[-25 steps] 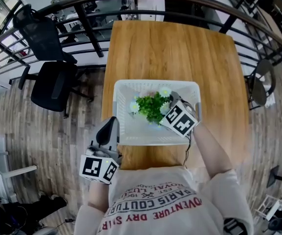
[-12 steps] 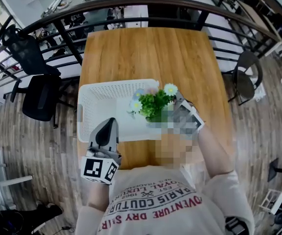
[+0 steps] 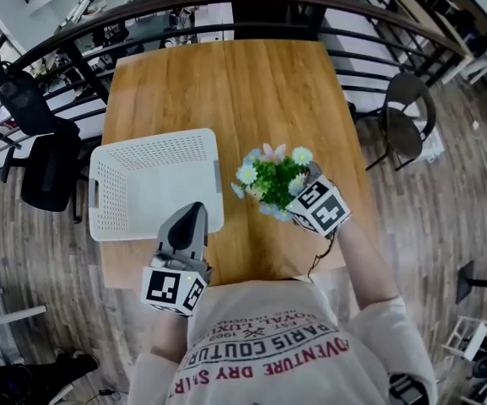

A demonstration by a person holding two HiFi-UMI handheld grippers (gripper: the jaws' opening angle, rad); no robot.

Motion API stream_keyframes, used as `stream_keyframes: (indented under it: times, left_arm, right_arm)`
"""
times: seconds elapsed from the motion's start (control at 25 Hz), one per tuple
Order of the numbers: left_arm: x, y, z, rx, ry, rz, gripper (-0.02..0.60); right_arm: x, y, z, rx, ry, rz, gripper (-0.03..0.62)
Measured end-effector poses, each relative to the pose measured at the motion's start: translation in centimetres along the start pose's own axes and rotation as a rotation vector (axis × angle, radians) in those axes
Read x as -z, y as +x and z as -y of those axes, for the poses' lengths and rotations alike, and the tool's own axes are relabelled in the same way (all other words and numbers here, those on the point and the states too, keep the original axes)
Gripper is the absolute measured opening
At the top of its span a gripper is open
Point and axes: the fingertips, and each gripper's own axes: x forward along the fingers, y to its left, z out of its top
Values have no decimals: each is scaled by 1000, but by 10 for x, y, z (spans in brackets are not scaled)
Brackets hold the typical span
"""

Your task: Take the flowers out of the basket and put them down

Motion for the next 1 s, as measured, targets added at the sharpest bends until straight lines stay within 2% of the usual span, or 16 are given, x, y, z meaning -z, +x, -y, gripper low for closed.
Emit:
stream_keyframes:
  times: [0.24, 0.52, 0.76, 1.0]
  left_arm:
    - [25, 7, 40, 26, -12, -32, 23]
    - [54, 12, 63, 22, -27, -74, 23]
    - [63, 7, 68, 7, -26, -90, 23]
    - [66, -2, 67, -16, -28, -110, 23]
  right_arm:
    - [65, 20, 18, 33, 75, -29, 488]
    - [134, 72, 21, 64, 85, -105, 488]
    - [160, 95, 16, 50, 93, -117, 488]
    - [164, 102, 17, 67, 85, -109, 489]
